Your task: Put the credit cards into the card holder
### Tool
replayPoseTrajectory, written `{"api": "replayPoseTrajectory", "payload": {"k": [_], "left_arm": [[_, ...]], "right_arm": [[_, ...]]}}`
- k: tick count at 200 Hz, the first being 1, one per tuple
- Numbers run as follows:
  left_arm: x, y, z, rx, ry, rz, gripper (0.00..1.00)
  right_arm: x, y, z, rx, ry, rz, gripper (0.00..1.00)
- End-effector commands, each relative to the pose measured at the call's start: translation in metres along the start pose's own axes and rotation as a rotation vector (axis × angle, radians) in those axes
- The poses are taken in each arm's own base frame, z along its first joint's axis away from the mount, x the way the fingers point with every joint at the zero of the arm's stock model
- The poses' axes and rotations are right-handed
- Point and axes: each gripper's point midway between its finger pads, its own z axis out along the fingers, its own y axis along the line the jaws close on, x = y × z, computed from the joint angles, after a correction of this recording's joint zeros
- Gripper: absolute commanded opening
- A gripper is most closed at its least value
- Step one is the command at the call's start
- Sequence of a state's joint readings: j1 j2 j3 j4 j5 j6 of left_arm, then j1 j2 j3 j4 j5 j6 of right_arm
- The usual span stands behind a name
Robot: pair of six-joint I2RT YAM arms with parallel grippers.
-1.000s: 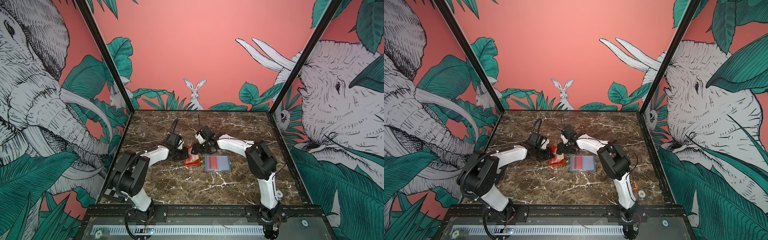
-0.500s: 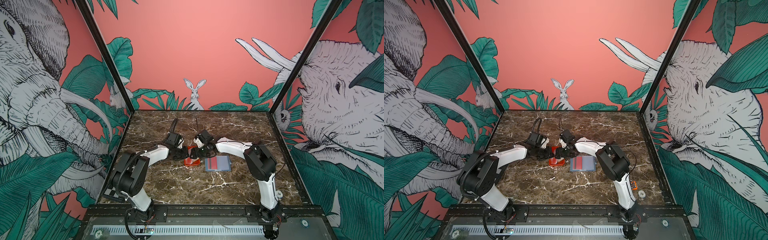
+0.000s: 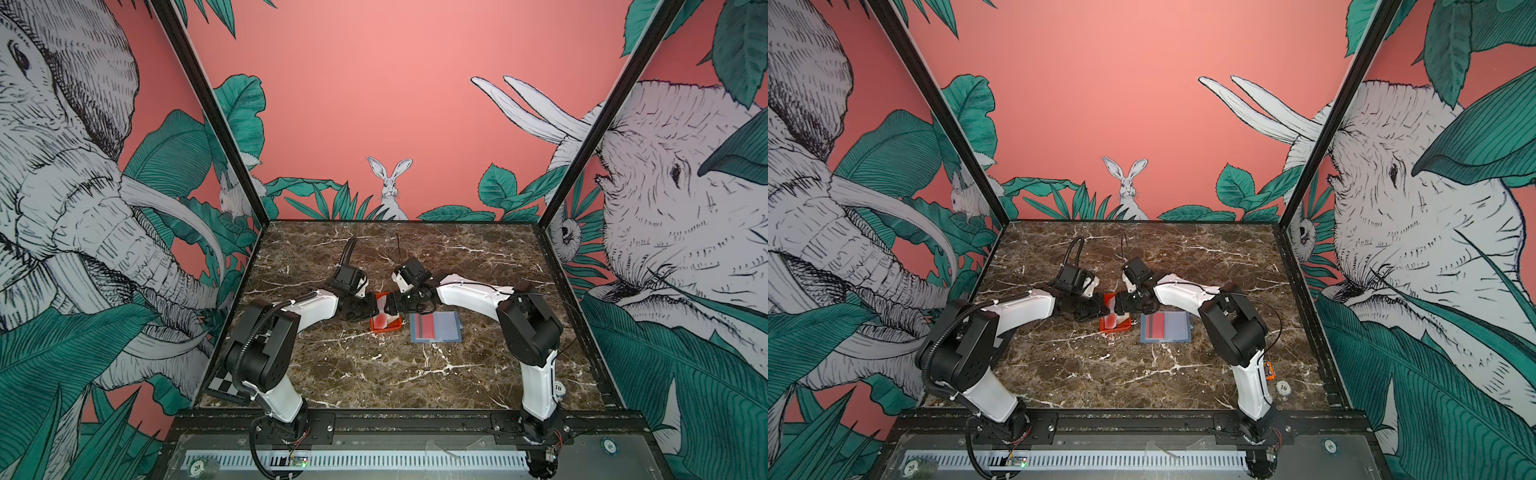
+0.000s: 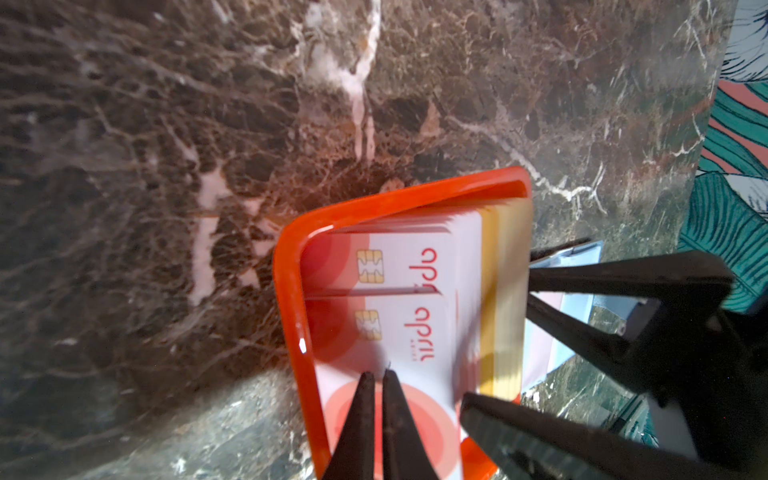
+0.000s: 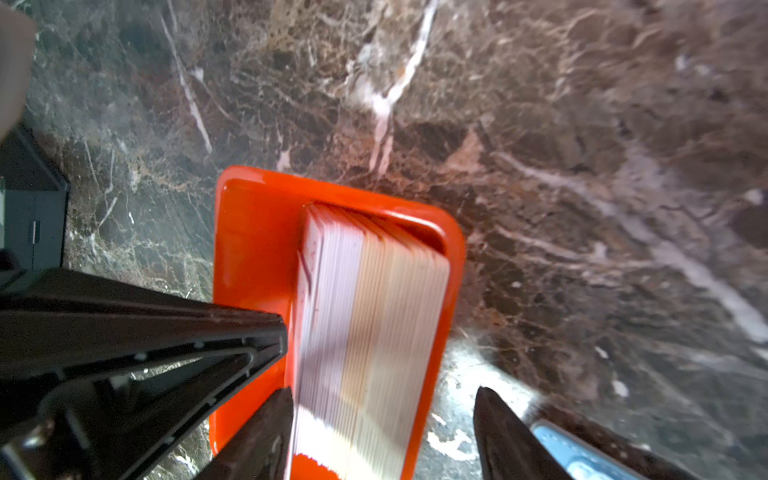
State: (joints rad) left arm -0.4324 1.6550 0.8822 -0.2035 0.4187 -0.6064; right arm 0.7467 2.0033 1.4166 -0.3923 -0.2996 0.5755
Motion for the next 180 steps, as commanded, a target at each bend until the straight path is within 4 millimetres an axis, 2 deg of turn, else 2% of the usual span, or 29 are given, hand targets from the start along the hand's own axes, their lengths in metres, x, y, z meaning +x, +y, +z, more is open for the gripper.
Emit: {"api": "replayPoseTrajectory", "payload": {"k": [1, 24, 52, 119, 180], "left_arm": [[0.003, 0.0, 0.0, 0.004, 0.007, 0.002, 0.09], [0.004, -0.001, 0.0, 0.01, 0.009, 0.003, 0.1], [0.003, -0.001, -0.001, 0.008, 0.003, -0.002, 0.1], [-0.001, -0.005, -0.006, 0.01, -0.014, 0.003, 0.09], [0.002, -0.002, -0.005, 0.001, -0.006, 0.006, 0.09]], "right_arm": [[-0.009, -0.002, -0.009, 0.023, -0.018, -0.001, 0.68], [-0.012, 0.0, -0.008, 0.009, -0.009, -0.009, 0.68], [-0.01, 0.016, -0.014, -0.061, -0.02, -0.038, 0.68], [0.017, 0.023, 0.006, -0.079, 0.063, -0.052, 0.69], [0.019, 0.004, 0.014, 0.0, 0.081, -0.01, 0.69]]}}
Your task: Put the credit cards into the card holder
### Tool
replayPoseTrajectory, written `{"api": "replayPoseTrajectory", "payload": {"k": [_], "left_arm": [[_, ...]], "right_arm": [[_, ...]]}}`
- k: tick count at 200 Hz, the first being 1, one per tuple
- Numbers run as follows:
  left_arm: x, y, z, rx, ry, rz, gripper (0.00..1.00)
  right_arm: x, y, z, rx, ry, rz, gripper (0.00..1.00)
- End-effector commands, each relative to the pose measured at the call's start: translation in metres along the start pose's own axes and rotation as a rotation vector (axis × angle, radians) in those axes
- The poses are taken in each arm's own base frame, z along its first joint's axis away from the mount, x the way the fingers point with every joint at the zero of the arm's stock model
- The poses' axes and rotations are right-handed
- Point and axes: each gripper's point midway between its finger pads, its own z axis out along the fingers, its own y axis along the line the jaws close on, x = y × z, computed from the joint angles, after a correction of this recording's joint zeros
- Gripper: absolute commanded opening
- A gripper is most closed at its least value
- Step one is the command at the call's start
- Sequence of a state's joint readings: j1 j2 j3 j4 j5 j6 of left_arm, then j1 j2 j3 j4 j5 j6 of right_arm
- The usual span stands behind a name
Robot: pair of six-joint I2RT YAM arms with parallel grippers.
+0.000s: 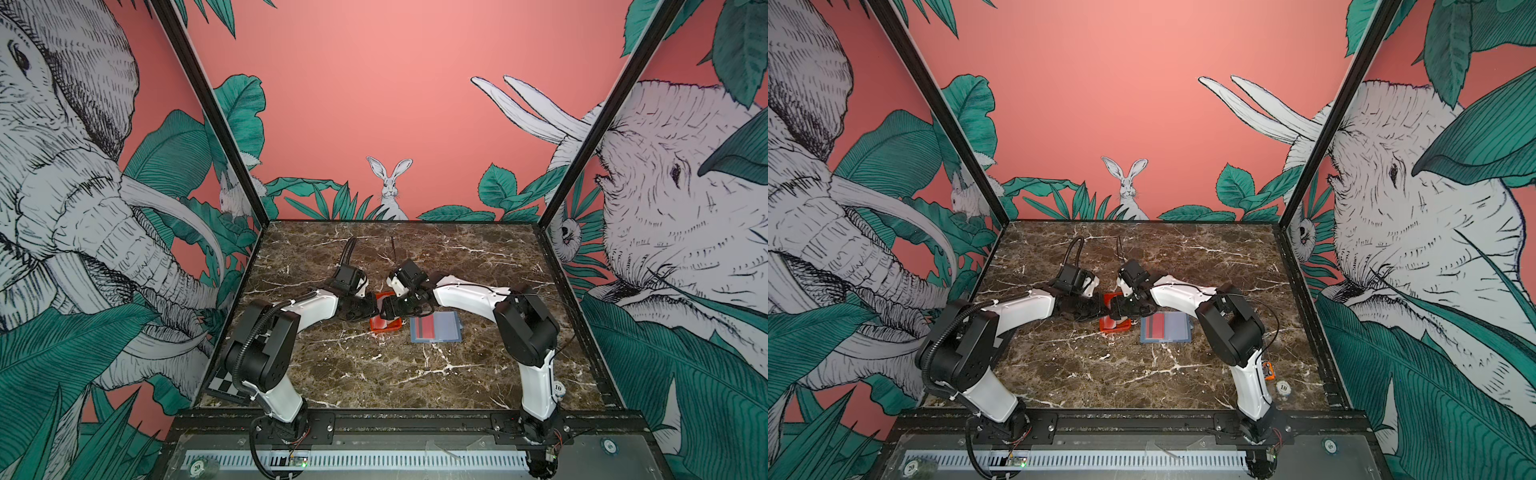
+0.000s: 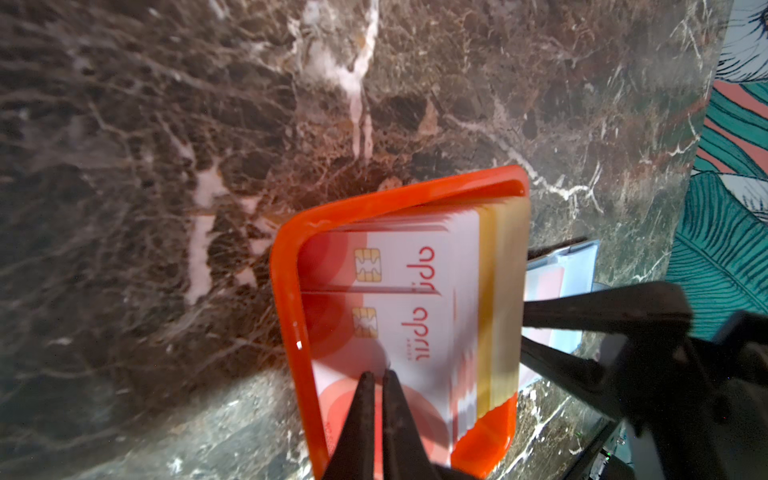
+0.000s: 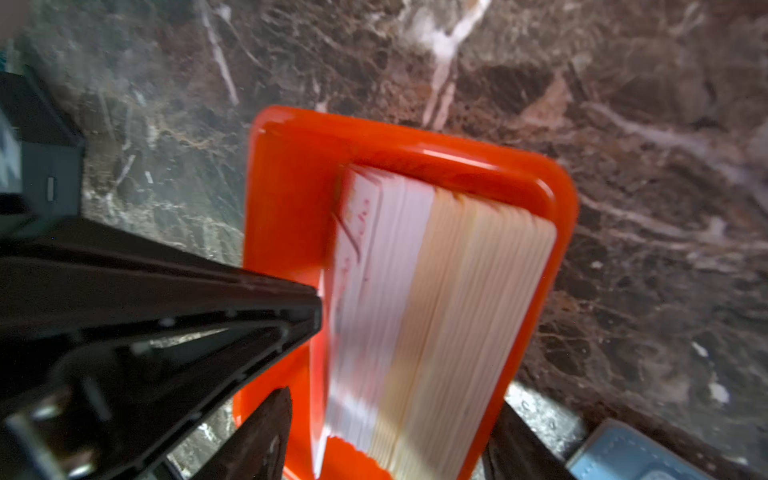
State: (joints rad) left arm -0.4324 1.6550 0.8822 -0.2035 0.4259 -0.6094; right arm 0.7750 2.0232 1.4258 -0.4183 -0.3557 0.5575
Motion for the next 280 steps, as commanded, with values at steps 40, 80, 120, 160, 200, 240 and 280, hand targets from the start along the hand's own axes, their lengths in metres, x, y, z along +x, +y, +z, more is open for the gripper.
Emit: {"api": "replayPoseTrajectory", "payload": {"k": [40, 80, 120, 160, 200, 240, 280], "left_arm": [[0.001, 0.0, -0.007, -0.012, -0.01, 0.02, 0.09], [0.004, 0.003, -0.005, -0.018, 0.002, 0.021, 0.09], [0.006, 0.004, -0.004, -0.018, 0.005, 0.019, 0.1], [0.006, 0.001, 0.0, -0.003, 0.016, 0.014, 0.15], [0.008, -0.001, 0.009, 0.002, 0.032, 0.016, 0.16], [0.009, 0.0, 0.011, -0.003, 0.033, 0.014, 0.16], [0.009, 0.0, 0.011, -0.001, 0.03, 0.01, 0.16]], "right_arm": [[-0.002, -0.017, 0.005, 0.051, 0.004, 0.038, 0.69], [-0.014, -0.023, -0.005, 0.056, -0.028, 0.055, 0.68], [-0.021, -0.025, -0.01, 0.057, -0.033, 0.055, 0.68], [-0.025, -0.025, -0.011, 0.052, -0.037, 0.054, 0.68], [-0.024, -0.022, -0.014, 0.043, -0.037, 0.048, 0.68], [-0.02, -0.015, -0.035, 0.027, -0.066, 0.047, 0.68], [-0.013, -0.007, -0.05, -0.004, -0.104, 0.069, 0.59]]}}
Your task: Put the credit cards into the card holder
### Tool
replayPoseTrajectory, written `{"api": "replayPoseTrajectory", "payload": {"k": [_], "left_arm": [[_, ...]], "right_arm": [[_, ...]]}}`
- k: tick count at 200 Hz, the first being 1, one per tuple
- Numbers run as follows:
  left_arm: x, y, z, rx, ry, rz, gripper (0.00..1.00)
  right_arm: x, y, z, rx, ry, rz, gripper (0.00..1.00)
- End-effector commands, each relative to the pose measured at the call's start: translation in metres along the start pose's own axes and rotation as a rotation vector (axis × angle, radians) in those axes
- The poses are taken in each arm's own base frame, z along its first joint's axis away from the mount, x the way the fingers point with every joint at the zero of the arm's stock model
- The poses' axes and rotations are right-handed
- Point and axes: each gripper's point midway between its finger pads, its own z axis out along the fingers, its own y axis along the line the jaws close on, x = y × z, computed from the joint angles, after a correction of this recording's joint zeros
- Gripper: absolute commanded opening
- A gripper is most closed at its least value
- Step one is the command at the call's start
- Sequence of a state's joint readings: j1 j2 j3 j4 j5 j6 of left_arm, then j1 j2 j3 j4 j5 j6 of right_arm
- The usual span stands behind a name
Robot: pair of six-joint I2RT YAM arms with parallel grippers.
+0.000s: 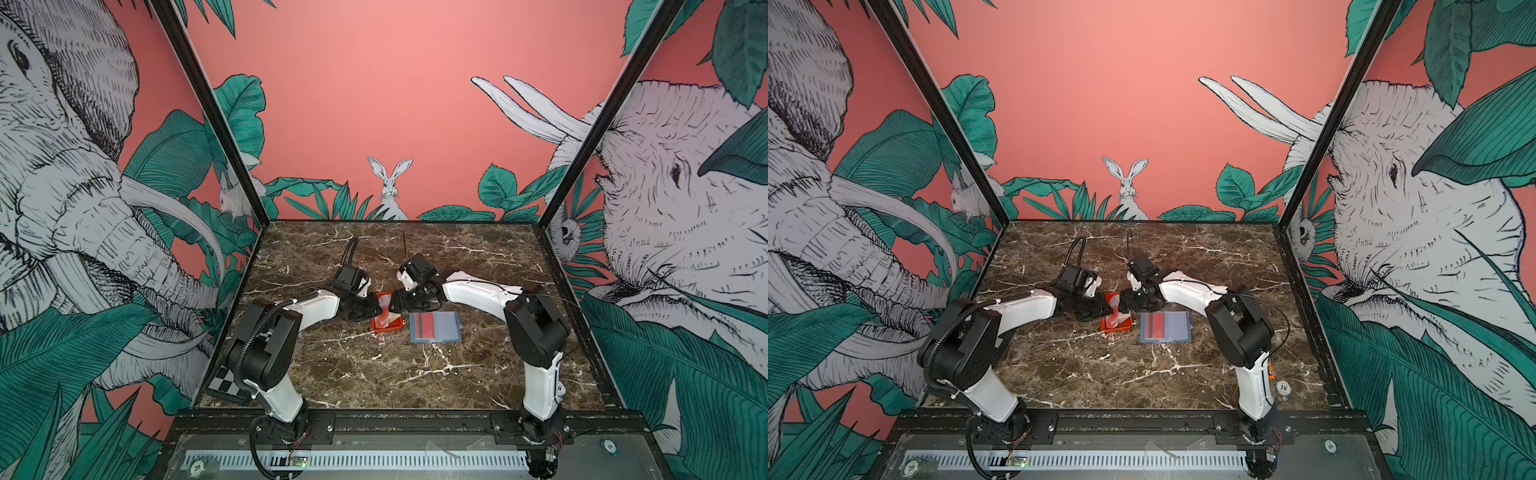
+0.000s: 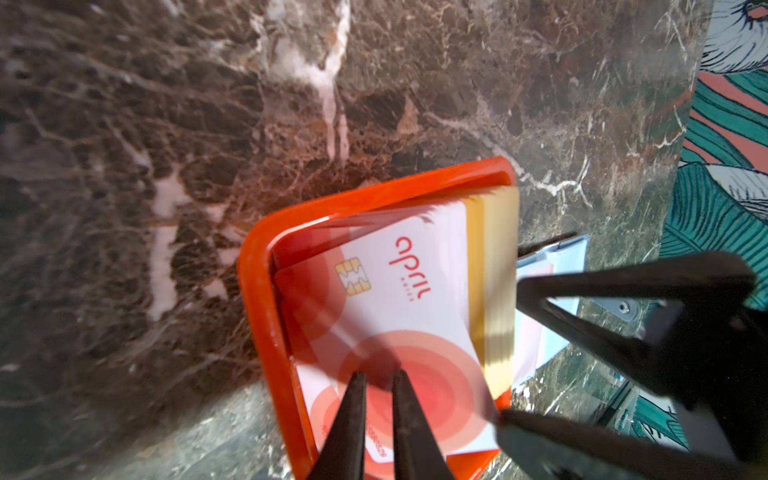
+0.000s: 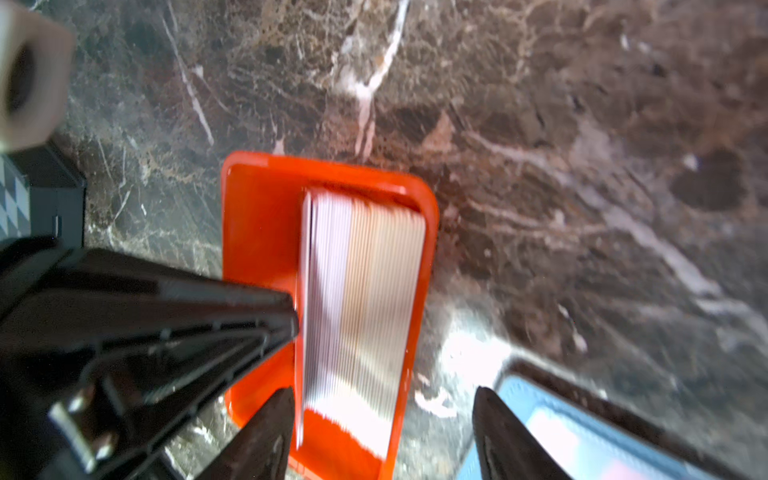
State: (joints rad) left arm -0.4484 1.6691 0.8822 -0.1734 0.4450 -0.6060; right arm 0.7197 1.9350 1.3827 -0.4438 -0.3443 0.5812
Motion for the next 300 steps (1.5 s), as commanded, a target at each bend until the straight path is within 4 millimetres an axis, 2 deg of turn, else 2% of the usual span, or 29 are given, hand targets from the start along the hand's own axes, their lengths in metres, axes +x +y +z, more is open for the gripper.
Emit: {"api": "replayPoseTrajectory", "payload": {"k": [1, 30, 56, 99, 169, 250, 275, 300], "left_arm": [[0.007, 0.007, 0.006, -0.027, 0.022, -0.013, 0.16], [0.006, 0.006, 0.006, -0.025, 0.019, -0.013, 0.16], [0.006, 0.006, 0.004, -0.027, 0.016, -0.011, 0.16], [0.006, 0.006, 0.004, -0.024, 0.013, -0.013, 0.16], [0.004, 0.004, 0.004, -0.017, 0.006, -0.012, 0.16], [0.004, 0.003, 0.002, -0.014, 0.002, -0.012, 0.16], [0.003, 0.0, -0.005, -0.019, -0.009, -0.002, 0.16], [-0.002, -0.006, -0.022, -0.033, -0.047, 0.026, 0.16]], "right_arm": [[-0.006, 0.01, -0.019, -0.022, -0.058, 0.007, 0.58], [-0.008, 0.022, -0.02, -0.074, -0.068, 0.016, 0.42], [-0.012, 0.031, -0.013, -0.105, -0.062, 0.017, 0.35], [-0.01, 0.042, 0.003, -0.128, -0.033, 0.005, 0.28], [-0.003, 0.039, 0.016, -0.11, -0.014, 0.01, 0.18], [-0.005, 0.041, 0.015, -0.102, -0.025, 0.009, 0.05], [-0.007, 0.043, 0.009, -0.105, -0.038, 0.013, 0.01], [-0.01, 0.048, -0.006, -0.124, -0.068, 0.019, 0.0]]}}
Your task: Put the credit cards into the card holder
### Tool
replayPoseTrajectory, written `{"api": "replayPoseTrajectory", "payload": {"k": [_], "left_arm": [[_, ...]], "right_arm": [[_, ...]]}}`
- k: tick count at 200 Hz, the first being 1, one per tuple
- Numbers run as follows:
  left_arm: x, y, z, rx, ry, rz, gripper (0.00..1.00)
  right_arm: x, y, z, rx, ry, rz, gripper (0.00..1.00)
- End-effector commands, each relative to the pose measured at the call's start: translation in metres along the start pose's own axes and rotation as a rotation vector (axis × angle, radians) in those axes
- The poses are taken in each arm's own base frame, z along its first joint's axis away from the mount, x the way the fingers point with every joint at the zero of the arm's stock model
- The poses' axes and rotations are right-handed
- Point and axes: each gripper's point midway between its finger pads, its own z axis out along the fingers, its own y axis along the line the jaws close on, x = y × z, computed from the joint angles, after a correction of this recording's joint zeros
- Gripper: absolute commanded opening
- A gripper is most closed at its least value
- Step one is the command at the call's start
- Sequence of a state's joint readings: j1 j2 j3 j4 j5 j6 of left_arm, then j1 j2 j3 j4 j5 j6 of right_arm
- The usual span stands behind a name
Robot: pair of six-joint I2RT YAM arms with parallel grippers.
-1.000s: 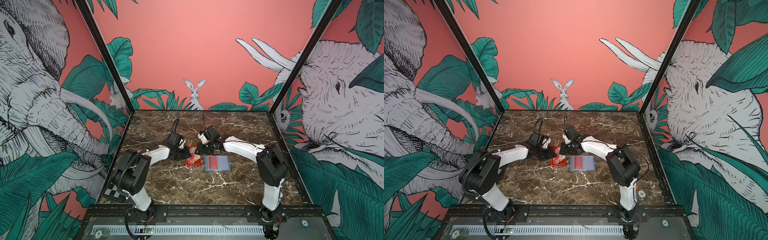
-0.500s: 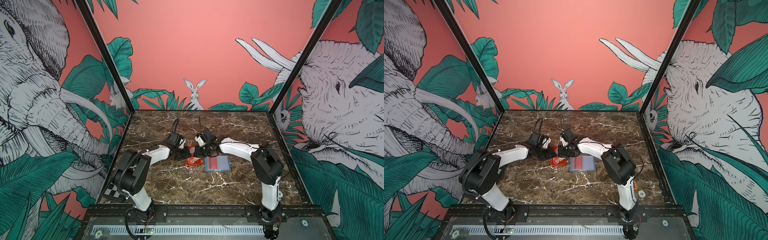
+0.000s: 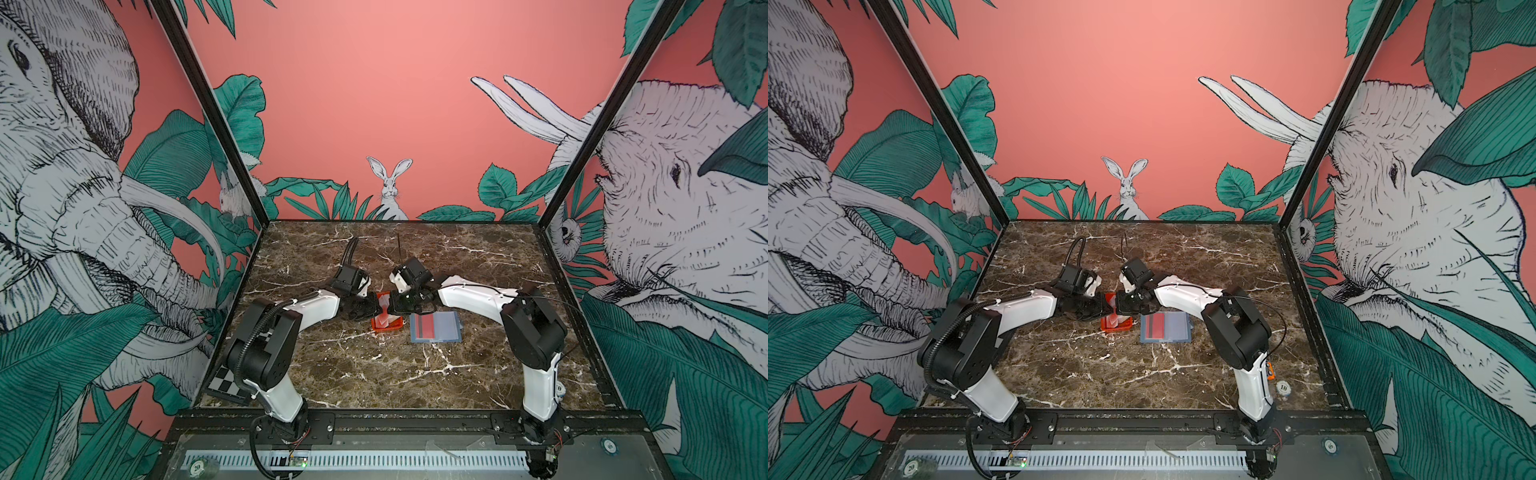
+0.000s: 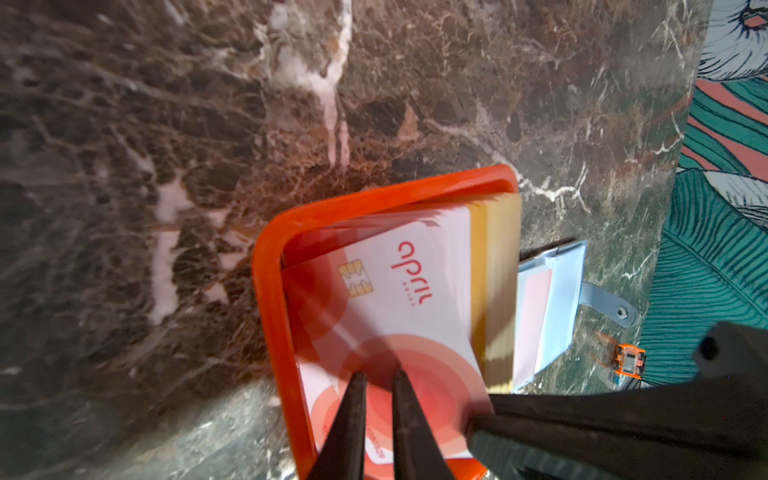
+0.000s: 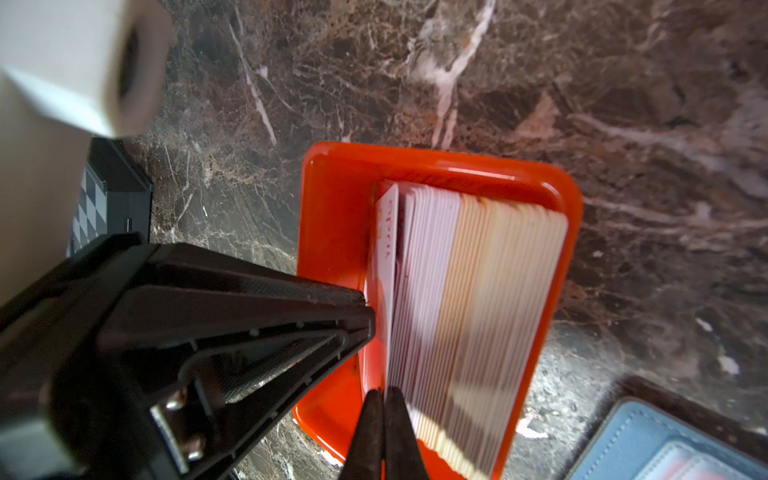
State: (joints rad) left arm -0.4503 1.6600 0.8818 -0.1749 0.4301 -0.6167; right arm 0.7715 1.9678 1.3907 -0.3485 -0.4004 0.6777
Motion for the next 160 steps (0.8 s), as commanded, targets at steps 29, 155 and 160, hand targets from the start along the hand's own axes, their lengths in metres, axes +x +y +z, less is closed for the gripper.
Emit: {"api": "replayPoseTrajectory", "payload": {"k": [29, 155, 160], "left_arm": [[-0.003, -0.017, -0.039, -0.006, -0.075, 0.072, 0.17], [-0.008, -0.1, -0.051, 0.347, -0.207, 0.156, 0.22], [-0.007, -0.105, -0.049, 0.374, -0.205, 0.151, 0.22]], "right_arm": [[-0.015, 0.024, -0.041, -0.042, -0.109, -0.027, 0.0], [0.009, -0.064, -0.137, 0.069, -0.254, 0.028, 0.0], [0.01, -0.068, -0.14, 0.069, -0.262, 0.037, 0.0]]}}
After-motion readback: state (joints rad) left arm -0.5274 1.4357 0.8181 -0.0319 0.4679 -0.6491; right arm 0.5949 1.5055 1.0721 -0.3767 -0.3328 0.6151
